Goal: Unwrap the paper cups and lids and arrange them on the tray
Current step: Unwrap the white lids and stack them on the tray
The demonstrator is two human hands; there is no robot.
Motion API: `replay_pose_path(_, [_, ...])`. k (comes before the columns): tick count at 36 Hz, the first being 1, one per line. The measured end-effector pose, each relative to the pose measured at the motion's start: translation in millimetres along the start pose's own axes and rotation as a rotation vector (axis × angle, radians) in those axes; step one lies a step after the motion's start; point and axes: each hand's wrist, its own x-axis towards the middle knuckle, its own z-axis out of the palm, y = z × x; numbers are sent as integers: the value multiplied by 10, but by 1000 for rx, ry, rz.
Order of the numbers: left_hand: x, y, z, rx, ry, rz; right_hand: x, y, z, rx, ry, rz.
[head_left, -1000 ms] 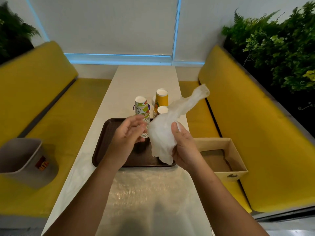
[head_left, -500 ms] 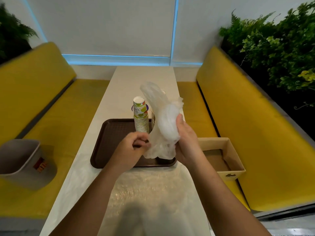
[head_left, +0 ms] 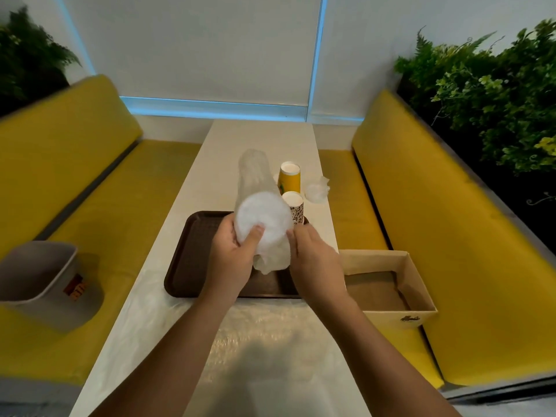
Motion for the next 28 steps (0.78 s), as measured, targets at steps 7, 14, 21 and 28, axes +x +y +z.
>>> replay_pose_path(7, [34, 33, -101, -51, -159, 27, -91, 81, 13, 300, -199, -65])
replay_pose_path(14, [39, 162, -161, -120, -331, 93, 296, 129, -362, 1180, -325, 400])
replay_pose_path(21, [58, 122, -138, 43, 14, 347, 307, -40, -366, 1409, -305, 374])
replay_pose_path(28, [103, -137, -384, 264, -316, 418, 245, -70, -221, 1728, -217, 500])
